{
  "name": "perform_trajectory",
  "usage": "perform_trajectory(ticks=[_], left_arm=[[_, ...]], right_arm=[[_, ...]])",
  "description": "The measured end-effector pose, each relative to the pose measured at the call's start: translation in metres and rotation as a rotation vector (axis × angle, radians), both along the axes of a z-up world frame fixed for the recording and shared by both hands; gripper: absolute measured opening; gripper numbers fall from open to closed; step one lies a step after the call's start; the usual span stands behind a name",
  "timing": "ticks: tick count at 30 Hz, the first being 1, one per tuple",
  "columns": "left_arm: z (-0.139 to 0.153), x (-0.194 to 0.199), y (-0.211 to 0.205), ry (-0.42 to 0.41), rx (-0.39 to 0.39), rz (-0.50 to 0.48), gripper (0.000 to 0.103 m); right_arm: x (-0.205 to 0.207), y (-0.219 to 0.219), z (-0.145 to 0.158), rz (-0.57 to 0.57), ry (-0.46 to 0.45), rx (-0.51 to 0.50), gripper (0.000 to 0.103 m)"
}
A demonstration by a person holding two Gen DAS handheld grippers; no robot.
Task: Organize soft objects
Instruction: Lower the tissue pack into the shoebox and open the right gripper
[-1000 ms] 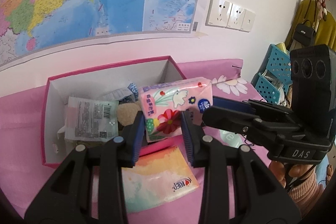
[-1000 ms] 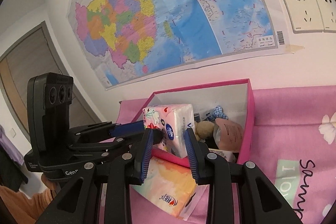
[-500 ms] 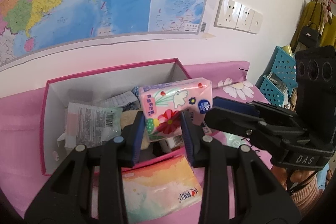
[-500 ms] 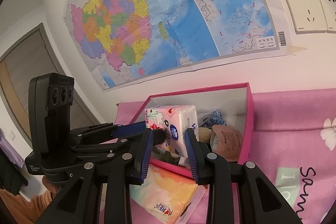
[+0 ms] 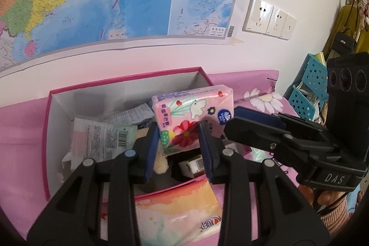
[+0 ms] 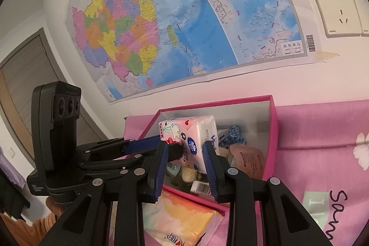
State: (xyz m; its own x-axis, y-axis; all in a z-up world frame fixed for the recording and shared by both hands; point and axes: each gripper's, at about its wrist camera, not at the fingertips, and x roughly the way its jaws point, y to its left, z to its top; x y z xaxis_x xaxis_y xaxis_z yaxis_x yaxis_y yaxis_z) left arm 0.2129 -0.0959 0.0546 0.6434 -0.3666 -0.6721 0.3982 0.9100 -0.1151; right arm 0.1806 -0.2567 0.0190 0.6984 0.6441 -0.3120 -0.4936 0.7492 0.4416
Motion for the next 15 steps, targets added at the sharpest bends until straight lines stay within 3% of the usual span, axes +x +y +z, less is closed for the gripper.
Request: perform_trajectory(ticks=[15], left_arm=[[-0.004, 0.013, -0.003, 0.02, 0.012, 0.021, 0.036]], right_arm=[[0.013, -0.003, -0.004, -0.016, 0.026, 0.014, 0.032]])
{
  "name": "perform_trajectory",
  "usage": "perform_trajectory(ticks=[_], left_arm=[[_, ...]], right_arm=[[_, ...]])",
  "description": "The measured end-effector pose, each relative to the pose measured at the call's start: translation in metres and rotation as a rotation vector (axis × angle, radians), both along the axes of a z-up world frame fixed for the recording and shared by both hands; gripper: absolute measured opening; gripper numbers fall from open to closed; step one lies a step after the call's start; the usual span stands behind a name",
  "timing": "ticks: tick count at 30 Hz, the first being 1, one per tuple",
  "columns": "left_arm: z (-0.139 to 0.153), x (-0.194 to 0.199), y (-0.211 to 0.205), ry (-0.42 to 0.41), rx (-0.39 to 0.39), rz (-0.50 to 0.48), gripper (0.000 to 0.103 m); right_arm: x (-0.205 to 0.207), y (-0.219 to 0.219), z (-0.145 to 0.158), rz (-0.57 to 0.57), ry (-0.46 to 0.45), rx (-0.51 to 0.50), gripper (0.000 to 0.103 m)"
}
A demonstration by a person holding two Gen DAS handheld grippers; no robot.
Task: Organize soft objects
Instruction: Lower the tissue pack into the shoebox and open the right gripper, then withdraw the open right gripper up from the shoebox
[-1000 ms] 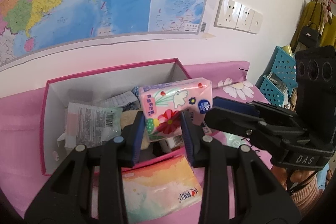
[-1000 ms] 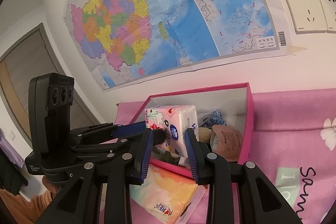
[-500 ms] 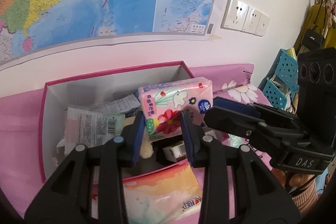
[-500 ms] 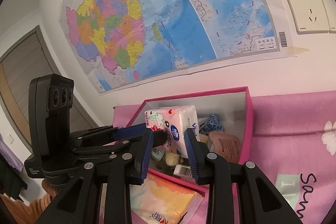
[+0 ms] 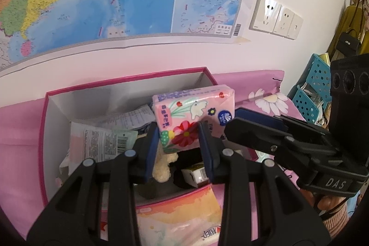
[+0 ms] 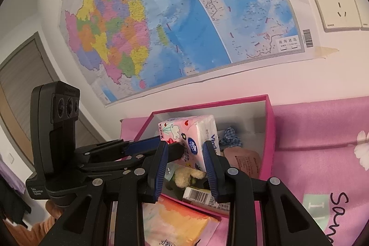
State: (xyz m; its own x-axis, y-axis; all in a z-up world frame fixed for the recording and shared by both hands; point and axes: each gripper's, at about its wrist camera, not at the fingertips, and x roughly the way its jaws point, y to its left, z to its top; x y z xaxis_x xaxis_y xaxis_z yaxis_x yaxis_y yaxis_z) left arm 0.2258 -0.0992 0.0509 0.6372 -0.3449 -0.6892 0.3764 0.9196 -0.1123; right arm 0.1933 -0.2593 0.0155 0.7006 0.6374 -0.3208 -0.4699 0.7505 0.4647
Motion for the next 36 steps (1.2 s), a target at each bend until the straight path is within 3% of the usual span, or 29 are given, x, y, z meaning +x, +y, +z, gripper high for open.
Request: perform_trajectory(ticks=[3, 5, 18, 24, 28, 30, 33, 36], left_arm=[[-0.003, 0.003, -0.003, 0.014, -0.001, -0.006, 0.036], [-0.004, 0.005, -0.005, 0.02, 0.002, -0.004, 0.029], [-0.012, 0.012, -0.006, 0.04, 0.005, 0.022, 0.032], [-0.01, 0.0, 0.001, 0.008, 0.004, 0.034, 0.053], [0.0, -0.024, 0.007, -0.066, 0.021, 0.045, 0.07], [0.005, -0.039, 0.013, -0.111, 0.028, 0.058, 0.084], [0.013, -0.065, 0.027, -0.164, 0.008, 0.082, 0.098], [0.014, -0.092, 0.042, -0.218, 0.012, 0.12, 0.103]], right_arm=[[0.002, 0.0, 0.0, 0.0, 0.003, 0.005, 0.032], [0.004, 0.001, 0.0, 0.034, 0.003, 0.027, 0.032], [0.013, 0.002, -0.005, 0.01, 0.023, 0.018, 0.031], [0.013, -0.002, -0.012, -0.007, 0.045, 0.013, 0.032], [0.002, -0.004, -0.013, -0.033, 0.031, -0.015, 0.049], [-0.008, -0.005, -0.012, -0.054, 0.014, -0.041, 0.057], [-0.03, -0.005, -0.011, -0.087, -0.027, -0.079, 0.077], [-0.055, 0.0, -0.013, -0.121, -0.068, -0.144, 0.087]])
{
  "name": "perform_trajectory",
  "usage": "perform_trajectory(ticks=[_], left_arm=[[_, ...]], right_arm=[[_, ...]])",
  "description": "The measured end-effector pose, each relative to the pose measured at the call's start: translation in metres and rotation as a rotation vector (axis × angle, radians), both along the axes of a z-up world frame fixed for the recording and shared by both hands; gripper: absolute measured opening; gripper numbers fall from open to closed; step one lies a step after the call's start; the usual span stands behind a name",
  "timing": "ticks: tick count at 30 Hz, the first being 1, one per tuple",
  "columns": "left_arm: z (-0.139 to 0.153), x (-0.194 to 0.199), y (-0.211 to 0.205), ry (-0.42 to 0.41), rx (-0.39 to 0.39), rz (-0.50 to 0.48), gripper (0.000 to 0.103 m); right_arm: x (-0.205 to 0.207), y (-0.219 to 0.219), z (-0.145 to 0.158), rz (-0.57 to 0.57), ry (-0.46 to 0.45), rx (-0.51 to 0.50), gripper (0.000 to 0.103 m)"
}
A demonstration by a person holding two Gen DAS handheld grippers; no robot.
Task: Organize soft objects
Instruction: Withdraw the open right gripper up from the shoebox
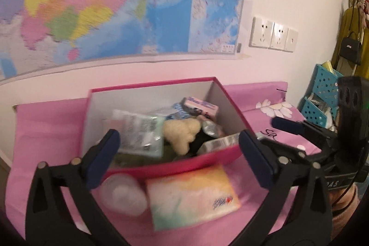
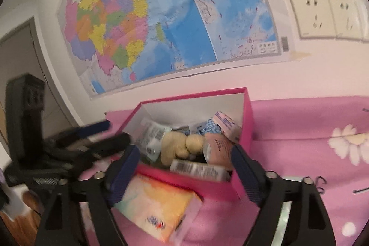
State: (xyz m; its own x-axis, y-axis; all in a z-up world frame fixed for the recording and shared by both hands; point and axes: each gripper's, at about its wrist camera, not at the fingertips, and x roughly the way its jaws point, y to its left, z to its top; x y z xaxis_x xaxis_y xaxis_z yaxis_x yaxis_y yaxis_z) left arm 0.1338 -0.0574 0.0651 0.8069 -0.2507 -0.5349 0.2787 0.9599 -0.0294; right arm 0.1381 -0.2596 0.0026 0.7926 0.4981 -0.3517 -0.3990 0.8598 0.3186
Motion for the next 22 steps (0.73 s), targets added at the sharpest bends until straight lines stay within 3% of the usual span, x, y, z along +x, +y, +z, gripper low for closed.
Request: perform_trajectory(ticks=[5, 9, 14, 22], left_arm=[[-0.013, -0.031, 0.026, 0.009, -0.002, 0.095, 0.103], [-0.032, -0.048, 0.042, 0.053, 0.01, 0.168, 0.103], [-0.051, -0.064, 0.049, 0.103, 0.037, 0.218, 0.103], [-0.067, -0.082, 0.052, 0.14, 0.045, 0.231, 0.103]], right_arm=[[-0.041, 0.013, -0.012, -0.04, -0.037, -0.095, 0.1], [-0.065, 0.032, -0.025, -0.07, -0.039, -0.164, 0.101], [-0.083, 0.047, -0.036, -0.066, -0.028, -0.182, 0.101], [-0.096, 0.06, -0.049, -0.042, 0.005, -0.186, 0.101]])
